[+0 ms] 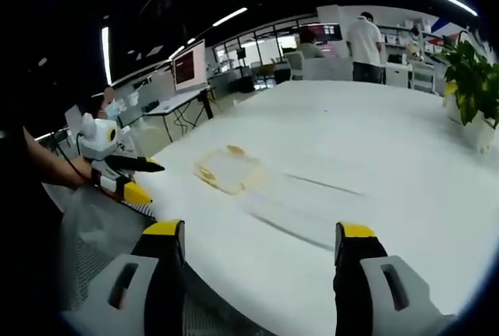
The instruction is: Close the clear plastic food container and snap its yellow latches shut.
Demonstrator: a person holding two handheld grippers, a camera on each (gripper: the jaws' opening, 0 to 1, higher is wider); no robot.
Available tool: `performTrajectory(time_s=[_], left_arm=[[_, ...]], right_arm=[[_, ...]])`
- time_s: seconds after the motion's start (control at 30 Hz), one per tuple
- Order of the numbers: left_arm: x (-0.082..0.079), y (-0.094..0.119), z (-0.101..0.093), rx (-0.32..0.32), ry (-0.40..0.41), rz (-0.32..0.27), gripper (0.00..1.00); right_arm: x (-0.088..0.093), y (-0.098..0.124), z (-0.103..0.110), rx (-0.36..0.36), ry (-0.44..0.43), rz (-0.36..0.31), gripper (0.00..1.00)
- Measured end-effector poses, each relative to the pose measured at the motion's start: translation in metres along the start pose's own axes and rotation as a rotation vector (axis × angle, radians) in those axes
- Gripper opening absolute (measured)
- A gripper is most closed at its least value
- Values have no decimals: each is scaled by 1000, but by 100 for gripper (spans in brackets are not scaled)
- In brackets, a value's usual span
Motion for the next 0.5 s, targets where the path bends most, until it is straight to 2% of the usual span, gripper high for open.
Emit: performTrajectory(time_s=[0.13, 0.27, 0.37, 0.43, 0.5], left_arm=[[-4, 1, 0, 5, -20, -3, 79], [-6, 2, -3, 12, -65, -6, 75], [-10, 4, 0, 12, -58, -16, 74], [-12, 5, 5, 6, -39, -33, 74], [-12, 5, 7, 9, -22, -31, 73]], right_arm=[[-9, 2, 6, -43, -1, -36, 76], [-10, 2, 8, -54, 1, -41, 74], [-11, 1, 9, -60, 0, -25, 71], [-11, 1, 13, -101, -15, 2, 67], [-11, 0, 12, -96, 13, 2, 66]])
Point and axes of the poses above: the point that each gripper's makers call its tool centre point, and the gripper's own axes: y roughly backward along the fingers, z roughly to its left, x roughly out of its underside, the point moved 4 cm from there along y, roughly backward along the fingers, and after that the axes turned 11 degrees about -y, right-handed, at the moved point
